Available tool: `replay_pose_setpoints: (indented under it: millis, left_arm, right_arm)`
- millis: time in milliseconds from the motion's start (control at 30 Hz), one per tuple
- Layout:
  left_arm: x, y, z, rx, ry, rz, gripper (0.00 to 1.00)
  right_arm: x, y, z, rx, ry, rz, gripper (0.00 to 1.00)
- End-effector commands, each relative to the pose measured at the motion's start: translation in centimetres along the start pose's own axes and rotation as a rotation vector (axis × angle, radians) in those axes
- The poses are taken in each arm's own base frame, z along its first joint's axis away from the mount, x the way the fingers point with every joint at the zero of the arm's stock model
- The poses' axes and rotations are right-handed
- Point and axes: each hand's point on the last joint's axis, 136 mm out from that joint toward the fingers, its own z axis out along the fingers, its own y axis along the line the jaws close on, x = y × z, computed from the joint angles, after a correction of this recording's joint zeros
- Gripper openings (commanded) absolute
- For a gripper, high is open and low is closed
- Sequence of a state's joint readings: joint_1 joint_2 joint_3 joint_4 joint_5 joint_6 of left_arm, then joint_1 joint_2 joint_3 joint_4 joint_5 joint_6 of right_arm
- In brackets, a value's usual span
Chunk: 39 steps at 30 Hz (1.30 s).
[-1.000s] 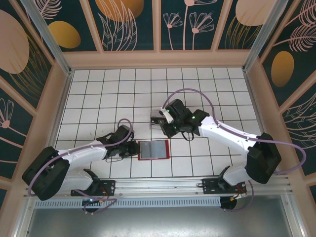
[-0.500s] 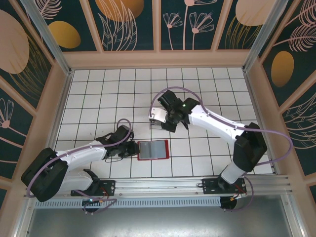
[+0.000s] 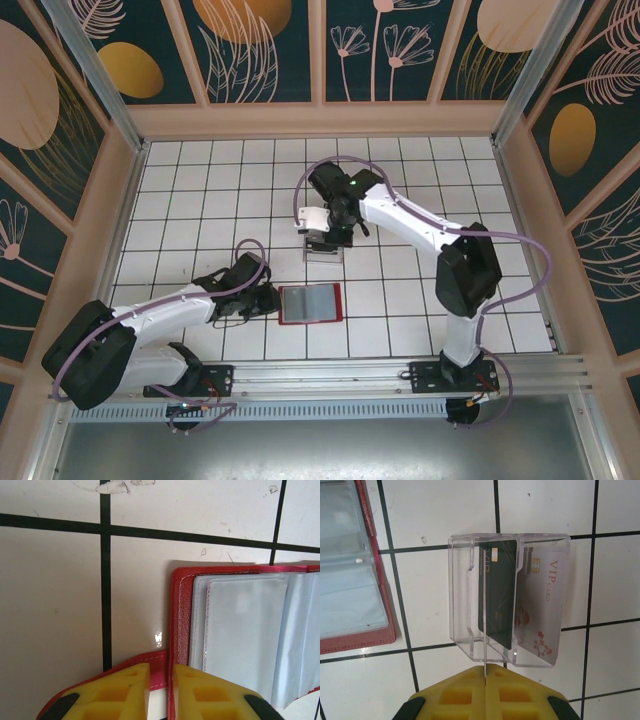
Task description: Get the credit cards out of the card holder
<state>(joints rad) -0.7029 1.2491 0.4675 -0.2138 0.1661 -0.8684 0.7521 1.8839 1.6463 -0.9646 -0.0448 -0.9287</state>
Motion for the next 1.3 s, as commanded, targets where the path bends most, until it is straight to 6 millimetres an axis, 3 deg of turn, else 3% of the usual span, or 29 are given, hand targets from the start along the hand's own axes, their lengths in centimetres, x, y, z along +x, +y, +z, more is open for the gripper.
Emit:
replay_pose_setpoints:
  millis: [0, 567, 867, 1033, 1267]
  left_arm:
    - [-0.2, 0.2, -0.2, -0.021, -0.013, 0.016, 0.21]
    - [-0.1, 0.2, -0.2, -0.007, -0.015, 0.014, 0.22]
    - [0.0, 0.3, -0.3, -0.009, -0.017, 0.011, 0.22]
    - [0.0, 0.2, -0.3, -0.011, -0.011, 0.010, 0.22]
    - [0.0, 0.3, -0.3, -0.012, -0.012, 0.010, 0.22]
  right_arm:
    - [0.8, -0.1, 0.4, -0.027, 0.054, -0.051, 0.00]
    - [1.1, -0.5, 4.3, -0.084, 0.090, -0.052, 0.00]
    - [0.7, -0.3, 5.2, -0.099, 0.080, -0.051, 0.16]
    - [0.9, -1.4, 5.4, -0.029, 0.085, -0.046, 0.26]
    - [0.9, -3.2, 4.2, 0.108, 0.087, -0.053, 0.28]
